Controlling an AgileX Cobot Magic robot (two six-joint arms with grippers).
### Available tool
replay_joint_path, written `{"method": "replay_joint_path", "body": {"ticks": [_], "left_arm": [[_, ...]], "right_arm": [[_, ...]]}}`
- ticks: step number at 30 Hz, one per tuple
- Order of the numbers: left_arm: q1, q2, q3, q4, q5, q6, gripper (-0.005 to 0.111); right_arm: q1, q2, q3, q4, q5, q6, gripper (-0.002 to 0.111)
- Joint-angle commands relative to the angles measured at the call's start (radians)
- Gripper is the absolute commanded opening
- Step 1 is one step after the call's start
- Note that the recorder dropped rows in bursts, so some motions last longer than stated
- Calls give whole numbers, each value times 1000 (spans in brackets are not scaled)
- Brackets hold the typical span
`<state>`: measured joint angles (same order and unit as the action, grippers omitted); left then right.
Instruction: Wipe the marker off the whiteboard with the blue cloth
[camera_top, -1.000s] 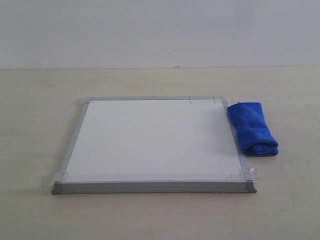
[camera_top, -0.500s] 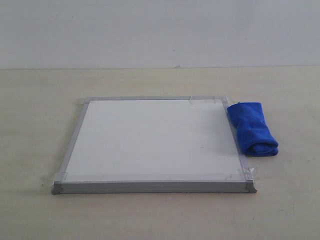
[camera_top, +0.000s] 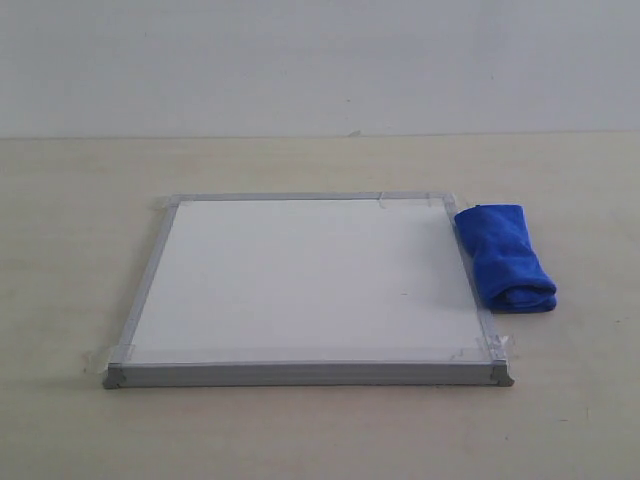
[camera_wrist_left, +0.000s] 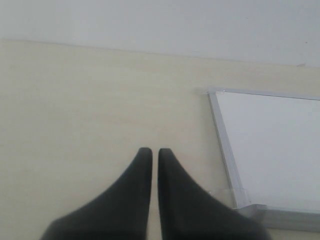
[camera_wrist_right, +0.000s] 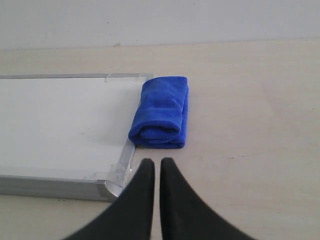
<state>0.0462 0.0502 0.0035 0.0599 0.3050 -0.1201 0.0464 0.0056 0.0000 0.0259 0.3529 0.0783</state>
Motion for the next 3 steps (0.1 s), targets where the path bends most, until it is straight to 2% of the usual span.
{"method": "replay_joint_path", "body": {"ticks": [1, 3], "left_arm": [[1, -4, -3, -7, -13, 2, 4], [1, -4, -3, -7, -13, 2, 4]], "right_arm": [[-7, -6, 0, -6, -7, -1, 1], [-7, -6, 0, -6, -7, -1, 1]]}}
